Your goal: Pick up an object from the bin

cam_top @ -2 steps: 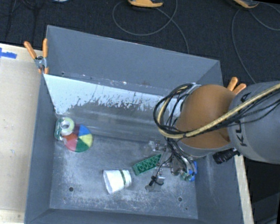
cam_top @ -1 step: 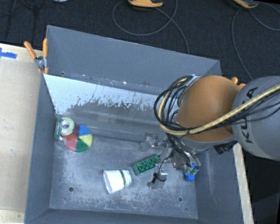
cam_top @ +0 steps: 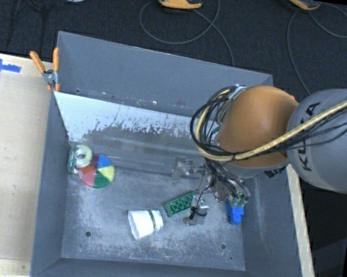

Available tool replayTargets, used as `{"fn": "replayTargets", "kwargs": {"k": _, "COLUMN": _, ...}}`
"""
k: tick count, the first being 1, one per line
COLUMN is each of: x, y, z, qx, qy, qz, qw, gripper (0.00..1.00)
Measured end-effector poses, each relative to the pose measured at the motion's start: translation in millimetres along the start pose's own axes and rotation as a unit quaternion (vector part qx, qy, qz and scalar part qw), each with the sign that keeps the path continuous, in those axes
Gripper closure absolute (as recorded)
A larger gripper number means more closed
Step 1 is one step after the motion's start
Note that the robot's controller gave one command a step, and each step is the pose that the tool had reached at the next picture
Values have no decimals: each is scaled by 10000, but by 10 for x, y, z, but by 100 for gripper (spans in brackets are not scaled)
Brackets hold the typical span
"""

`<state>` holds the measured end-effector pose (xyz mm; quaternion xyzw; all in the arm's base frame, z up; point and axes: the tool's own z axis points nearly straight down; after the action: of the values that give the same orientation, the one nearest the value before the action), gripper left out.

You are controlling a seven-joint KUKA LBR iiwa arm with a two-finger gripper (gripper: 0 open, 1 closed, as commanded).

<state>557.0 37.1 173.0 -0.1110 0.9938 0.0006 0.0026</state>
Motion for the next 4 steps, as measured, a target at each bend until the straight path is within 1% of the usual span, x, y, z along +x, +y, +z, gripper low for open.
{"fn": "replayTargets", "kwargs": {"k": 1, "x": 10, "y": -52, "z": 590, "qx": -8, "qy": 65, "qz": 137, "qw": 9999, "gripper": 0}}
{"fn": "replayTargets", "kwargs": {"k": 2, "x": -54, "y": -73, "z": 1406, "qx": -3, "qy": 17, "qz": 103, "qw": 9999, "gripper": 100}}
{"fn": "replayTargets", "kwargs": {"k": 3, "x": -49, "y": -70, "z": 1397, "qx": -1, "qy": 5, "qz": 78, "qw": 10000, "gripper": 100}}
{"fn": "replayTargets", "kwargs": {"k": 4, "x": 177, "y": -516, "z": 174, "qx": -6, "qy": 15, "qz": -501, "qw": 9987, "gripper": 0}}
